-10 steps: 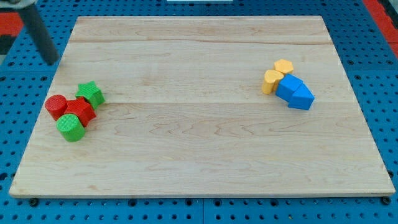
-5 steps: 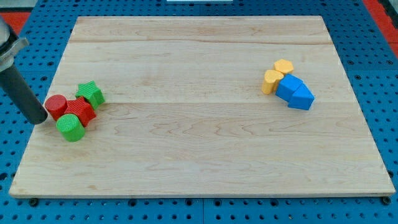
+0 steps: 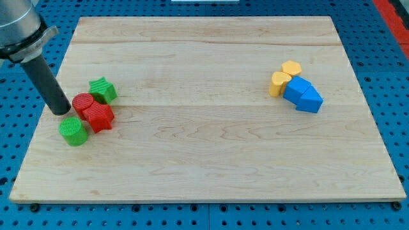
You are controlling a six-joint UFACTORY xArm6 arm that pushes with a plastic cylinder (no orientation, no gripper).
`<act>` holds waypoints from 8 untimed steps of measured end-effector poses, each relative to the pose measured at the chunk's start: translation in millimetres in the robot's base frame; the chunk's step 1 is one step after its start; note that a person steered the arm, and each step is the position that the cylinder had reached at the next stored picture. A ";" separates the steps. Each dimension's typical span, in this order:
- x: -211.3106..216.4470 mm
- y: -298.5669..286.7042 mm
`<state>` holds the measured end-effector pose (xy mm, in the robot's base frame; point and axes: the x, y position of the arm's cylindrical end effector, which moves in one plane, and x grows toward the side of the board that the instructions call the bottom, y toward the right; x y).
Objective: Push the red star to the bottom right of the board
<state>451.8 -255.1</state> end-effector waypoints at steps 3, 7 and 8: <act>28.6 34.8; 34.4 113.3; 34.4 151.0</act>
<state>486.3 -104.1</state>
